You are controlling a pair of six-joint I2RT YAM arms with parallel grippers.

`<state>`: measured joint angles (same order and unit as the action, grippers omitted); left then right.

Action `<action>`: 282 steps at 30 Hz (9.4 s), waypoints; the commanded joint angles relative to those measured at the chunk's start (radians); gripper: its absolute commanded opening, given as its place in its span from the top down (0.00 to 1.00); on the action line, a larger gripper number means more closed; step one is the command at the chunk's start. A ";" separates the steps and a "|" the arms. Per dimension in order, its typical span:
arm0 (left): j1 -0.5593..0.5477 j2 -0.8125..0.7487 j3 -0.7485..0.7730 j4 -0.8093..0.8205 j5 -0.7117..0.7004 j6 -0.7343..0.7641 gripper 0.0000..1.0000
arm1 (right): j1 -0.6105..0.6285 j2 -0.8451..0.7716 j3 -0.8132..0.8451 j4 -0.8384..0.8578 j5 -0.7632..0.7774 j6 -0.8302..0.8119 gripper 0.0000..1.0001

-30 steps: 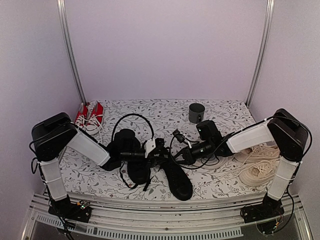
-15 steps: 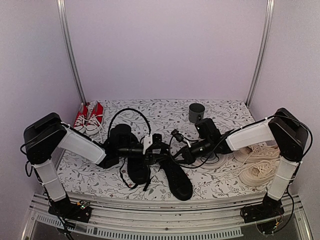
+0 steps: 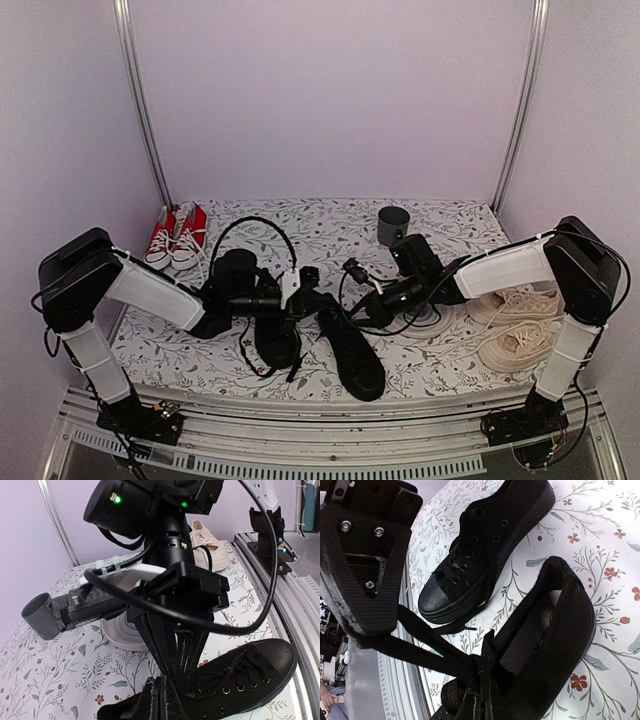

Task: Tie the shoes
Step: Pull the half-tied shoelace from the shoe.

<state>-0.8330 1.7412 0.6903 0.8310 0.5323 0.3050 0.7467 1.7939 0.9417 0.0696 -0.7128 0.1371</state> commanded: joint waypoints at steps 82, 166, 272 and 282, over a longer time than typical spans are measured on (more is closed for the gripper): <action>-0.106 -0.163 0.025 -0.465 -0.098 0.496 0.04 | -0.018 0.003 0.031 -0.016 -0.065 -0.010 0.83; -0.028 0.068 0.114 -0.254 -0.017 0.234 1.00 | 0.017 0.036 0.024 0.021 -0.099 -0.093 0.71; 0.026 0.010 0.145 -0.572 -0.127 0.329 0.62 | 0.162 -0.261 -0.151 -0.092 0.451 0.046 0.67; 0.028 0.057 0.170 -0.579 -0.090 0.311 0.65 | 0.242 -0.245 -0.162 -0.066 0.504 0.011 0.66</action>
<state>-0.8204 1.7721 0.8318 0.2478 0.4129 0.6315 0.9596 1.5253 0.7704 -0.0135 -0.2638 0.1593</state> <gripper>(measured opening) 0.366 0.335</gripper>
